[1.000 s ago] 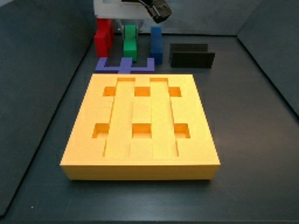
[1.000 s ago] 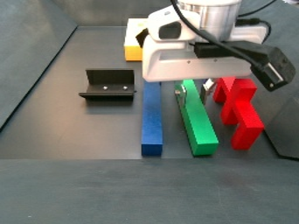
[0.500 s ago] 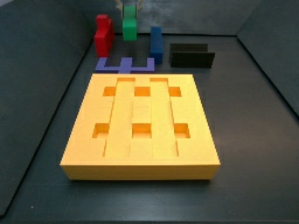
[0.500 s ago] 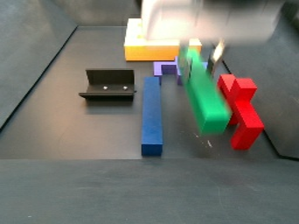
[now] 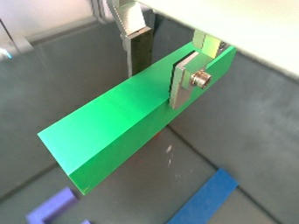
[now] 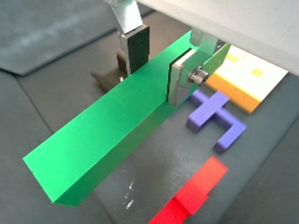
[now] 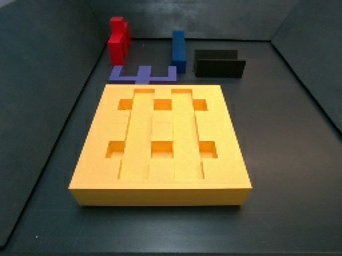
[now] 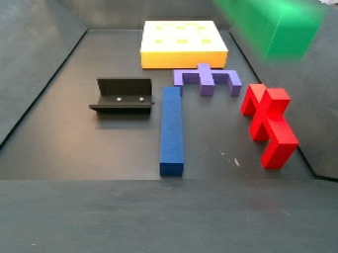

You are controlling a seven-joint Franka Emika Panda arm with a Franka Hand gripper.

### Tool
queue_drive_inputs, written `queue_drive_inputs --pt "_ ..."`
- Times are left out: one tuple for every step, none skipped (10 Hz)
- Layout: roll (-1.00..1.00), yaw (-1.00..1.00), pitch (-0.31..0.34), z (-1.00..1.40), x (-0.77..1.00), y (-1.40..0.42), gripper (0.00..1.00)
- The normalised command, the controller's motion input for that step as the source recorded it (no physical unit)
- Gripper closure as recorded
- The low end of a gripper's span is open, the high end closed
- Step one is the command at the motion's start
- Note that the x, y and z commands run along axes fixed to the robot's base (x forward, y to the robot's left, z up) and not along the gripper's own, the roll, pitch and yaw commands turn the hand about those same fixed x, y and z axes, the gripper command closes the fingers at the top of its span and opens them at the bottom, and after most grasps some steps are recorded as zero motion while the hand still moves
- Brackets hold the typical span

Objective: Pick up the green object. Move up. Move to above the board. Insert the green object.
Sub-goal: Move to above the board.

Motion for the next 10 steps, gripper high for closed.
queue_drive_inputs --pt "0.01 0.0 0.057 0.35 0.03 0.0 1.0" --pt "0.01 0.0 0.054 0.23 0.04 0.0 1.0" --pt "-0.07 -0.4 0.145 0.17 0.24 -1.4 1.0" --pt "-0.04 -0.35 0.131 0.16 0.23 -1.4 1.0" --pt "-0.02 -0.2 0.113 0.16 0.23 -1.4 1.0" --pt "-0.07 -0.09 0.093 0.17 0.24 -1.4 1.0" --pt "-0.02 -0.06 0.096 0.17 0.25 -1.4 1.0" --pt "0.0 -0.03 0.104 0.17 0.25 -1.4 1.0" --pt "-0.04 -0.02 0.125 0.18 0.28 -1.4 1.0" --pt "0.01 0.0 0.146 0.18 0.29 -1.4 1.0"
